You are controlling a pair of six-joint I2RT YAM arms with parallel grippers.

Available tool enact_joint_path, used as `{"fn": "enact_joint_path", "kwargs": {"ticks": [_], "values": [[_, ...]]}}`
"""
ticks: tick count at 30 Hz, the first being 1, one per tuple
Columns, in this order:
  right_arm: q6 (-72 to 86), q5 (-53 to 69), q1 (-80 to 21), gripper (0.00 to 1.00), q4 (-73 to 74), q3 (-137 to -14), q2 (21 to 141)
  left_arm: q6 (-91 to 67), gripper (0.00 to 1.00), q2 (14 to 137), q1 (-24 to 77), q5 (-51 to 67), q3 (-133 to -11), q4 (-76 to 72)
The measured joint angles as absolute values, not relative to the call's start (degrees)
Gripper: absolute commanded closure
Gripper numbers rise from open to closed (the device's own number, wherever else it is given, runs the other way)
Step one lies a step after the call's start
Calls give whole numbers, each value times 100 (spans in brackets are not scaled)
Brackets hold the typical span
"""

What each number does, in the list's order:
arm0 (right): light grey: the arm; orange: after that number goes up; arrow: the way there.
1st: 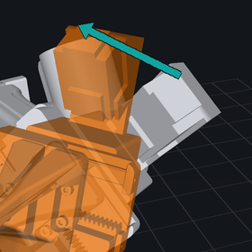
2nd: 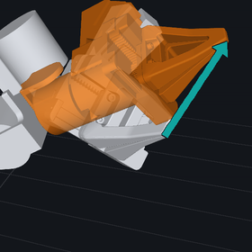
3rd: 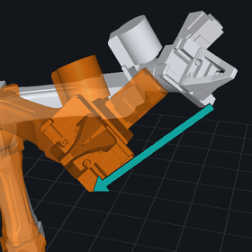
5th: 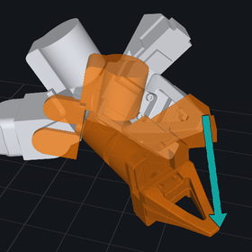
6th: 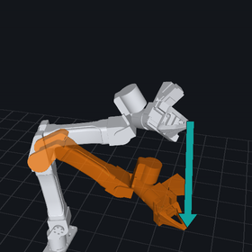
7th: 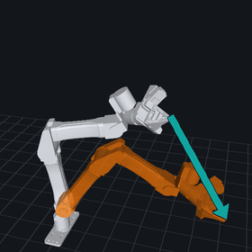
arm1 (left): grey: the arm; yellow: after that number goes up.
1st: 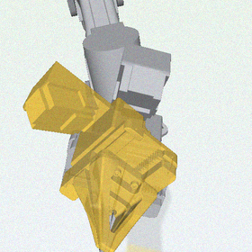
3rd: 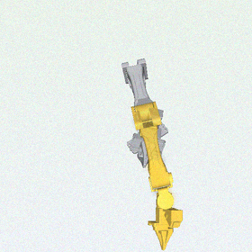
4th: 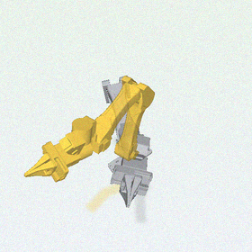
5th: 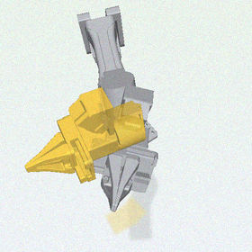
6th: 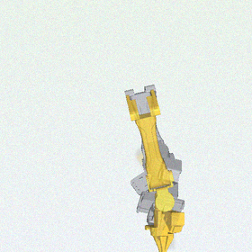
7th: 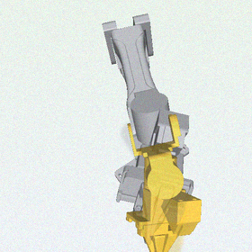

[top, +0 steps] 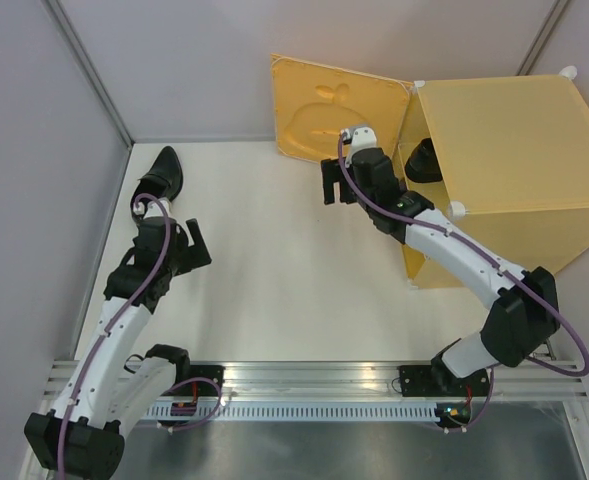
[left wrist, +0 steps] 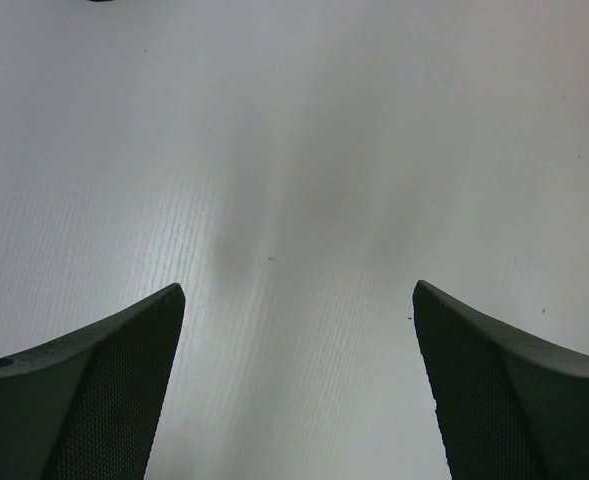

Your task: Place and organize the shoes in the shoe cabinet

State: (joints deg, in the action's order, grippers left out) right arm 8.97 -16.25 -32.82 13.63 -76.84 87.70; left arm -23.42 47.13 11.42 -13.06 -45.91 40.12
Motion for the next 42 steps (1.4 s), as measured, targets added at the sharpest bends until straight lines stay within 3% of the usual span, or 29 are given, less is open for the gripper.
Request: {"fn": "enact_joint_path", "kwargs": {"ticks": [9, 16, 27, 42], "values": [[1509, -1109, -3811, 8, 344, -5557, 8023, -2349, 2, 5105, 1131, -1492, -4576, 4014], [1675, -891, -3826, 8, -388, -4348, 7865, -2582, 2, 6136, 611, -1568, -5026, 4064], [1551, -937, -3826, 7, -626, -4125, 7177, -3382, 3, 8071, -740, -1979, -6737, 3970], [1431, -1175, -3826, 7, -541, -4125, 7155, -4335, 9, 10147, -1621, -2226, -8215, 3710]]}}
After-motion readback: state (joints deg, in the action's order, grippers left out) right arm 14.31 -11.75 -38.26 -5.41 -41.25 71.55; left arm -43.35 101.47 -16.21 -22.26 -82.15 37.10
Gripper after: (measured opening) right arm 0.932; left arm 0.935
